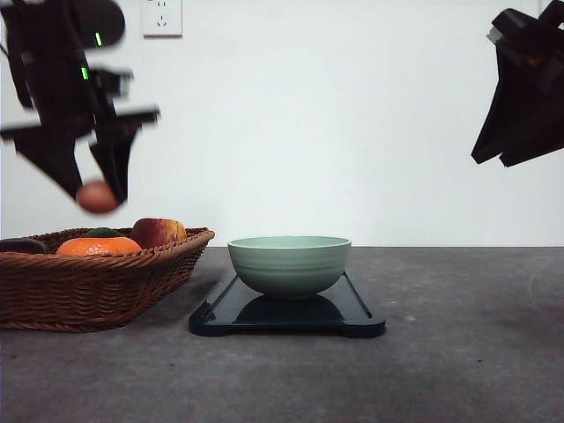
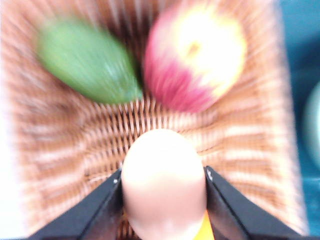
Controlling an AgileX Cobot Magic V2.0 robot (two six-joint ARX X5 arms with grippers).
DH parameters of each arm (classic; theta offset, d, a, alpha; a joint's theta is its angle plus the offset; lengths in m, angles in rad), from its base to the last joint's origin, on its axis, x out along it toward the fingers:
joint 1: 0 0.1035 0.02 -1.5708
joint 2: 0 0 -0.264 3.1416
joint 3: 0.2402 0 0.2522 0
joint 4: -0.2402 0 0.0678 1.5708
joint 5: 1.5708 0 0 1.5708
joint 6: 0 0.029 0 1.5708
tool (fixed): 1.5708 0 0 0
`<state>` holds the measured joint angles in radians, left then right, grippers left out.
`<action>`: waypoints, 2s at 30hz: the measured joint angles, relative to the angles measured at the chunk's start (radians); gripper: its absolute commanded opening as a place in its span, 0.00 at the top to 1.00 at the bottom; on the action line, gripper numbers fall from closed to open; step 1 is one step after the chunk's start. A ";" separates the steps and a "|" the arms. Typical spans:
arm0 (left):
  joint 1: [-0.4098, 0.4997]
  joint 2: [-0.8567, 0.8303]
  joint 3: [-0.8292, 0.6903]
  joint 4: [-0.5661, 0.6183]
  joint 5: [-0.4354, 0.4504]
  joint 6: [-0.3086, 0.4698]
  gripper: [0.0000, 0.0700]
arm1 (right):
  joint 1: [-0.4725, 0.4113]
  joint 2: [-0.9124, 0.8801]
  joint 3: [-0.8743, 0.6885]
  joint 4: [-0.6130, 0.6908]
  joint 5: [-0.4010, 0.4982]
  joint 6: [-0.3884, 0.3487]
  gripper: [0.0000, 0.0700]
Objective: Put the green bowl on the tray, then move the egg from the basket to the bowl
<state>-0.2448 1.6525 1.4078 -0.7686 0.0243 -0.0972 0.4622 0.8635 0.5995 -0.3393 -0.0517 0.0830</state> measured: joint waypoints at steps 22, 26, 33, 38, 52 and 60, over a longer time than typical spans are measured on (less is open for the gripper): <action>-0.224 -0.089 0.001 0.402 0.201 -0.073 0.69 | 0.000 0.000 0.000 0.000 0.000 0.000 0.70; -0.274 -0.034 0.001 0.419 0.152 -0.071 0.69 | 0.000 0.000 0.000 0.000 0.000 0.000 0.70; -0.325 0.063 0.001 0.467 0.081 -0.037 0.69 | 0.000 0.000 0.000 0.000 0.000 0.000 0.70; -0.341 0.131 0.001 0.504 0.079 -0.026 0.69 | 0.000 0.000 0.000 0.000 0.000 0.000 0.70; -0.356 0.261 0.001 0.510 0.078 -0.026 0.69 | 0.000 0.000 0.000 0.000 0.000 0.000 0.70; -0.361 0.311 0.001 0.510 0.077 -0.026 0.69 | 0.000 0.000 0.000 0.000 0.000 0.000 0.70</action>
<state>-0.6053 1.9634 1.4090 -0.2583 0.1009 -0.1234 0.4622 0.8635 0.5995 -0.3393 -0.0518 0.0830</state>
